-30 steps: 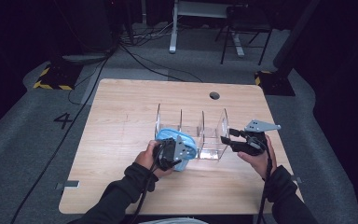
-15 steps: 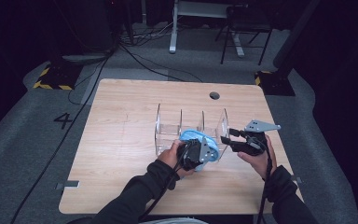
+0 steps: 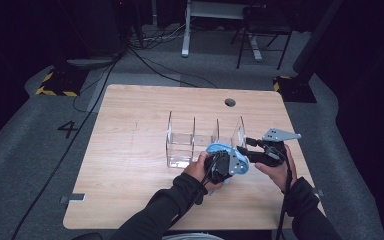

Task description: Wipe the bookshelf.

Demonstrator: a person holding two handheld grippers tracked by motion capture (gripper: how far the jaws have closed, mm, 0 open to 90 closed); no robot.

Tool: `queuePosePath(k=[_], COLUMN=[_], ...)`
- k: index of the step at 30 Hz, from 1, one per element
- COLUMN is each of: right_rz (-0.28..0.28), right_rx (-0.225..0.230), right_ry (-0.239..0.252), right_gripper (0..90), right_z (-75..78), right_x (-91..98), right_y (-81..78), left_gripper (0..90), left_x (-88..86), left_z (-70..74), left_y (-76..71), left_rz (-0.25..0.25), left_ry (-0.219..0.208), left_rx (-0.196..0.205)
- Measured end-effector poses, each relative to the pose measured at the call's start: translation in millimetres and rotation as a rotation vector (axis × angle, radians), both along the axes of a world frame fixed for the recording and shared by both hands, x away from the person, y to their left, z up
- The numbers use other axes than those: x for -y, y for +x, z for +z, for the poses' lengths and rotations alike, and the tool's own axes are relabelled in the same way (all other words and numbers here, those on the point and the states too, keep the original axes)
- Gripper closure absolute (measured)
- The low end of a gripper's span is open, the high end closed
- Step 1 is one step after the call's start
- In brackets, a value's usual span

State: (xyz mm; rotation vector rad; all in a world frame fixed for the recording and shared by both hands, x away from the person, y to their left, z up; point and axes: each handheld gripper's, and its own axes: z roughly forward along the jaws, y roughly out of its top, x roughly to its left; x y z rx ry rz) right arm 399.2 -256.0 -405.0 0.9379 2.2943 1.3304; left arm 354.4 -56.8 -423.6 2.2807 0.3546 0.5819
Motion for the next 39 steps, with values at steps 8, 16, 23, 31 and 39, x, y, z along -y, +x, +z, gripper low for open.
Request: queuePosePath(k=[8, 16, 23, 31, 39], right_rz=[0.002, 0.001, 0.001, -0.001, -0.005], right_rx=[0.004, 0.001, 0.001, -0.001, -0.001], right_ry=[0.0, 0.001, 0.001, -0.002, -0.003], right_gripper=[50.0, 50.0, 50.0, 50.1, 50.0], right_z=[-0.3, -0.3, -0.3, 0.0, 0.3], right_x=[0.1, 0.3, 0.4, 0.1, -0.6], right_y=[0.5, 0.3, 0.5, 0.3, -0.3], left_gripper=[77.1, 77.0, 77.0, 77.0, 77.1], left_x=[-7.2, -40.8, -82.3, -119.5, -149.7], left_z=[0.6, 2.3, 5.1, 8.7, 7.3], left_y=[-1.0, -4.3, -8.1, -10.9, -12.7], left_rz=[0.007, 0.051, 0.109, 0.163, 0.228], left_ry=[0.019, 0.046, 0.057, 0.051, 0.049], left_rx=[0.006, 0.012, 0.01, 0.015, 0.011])
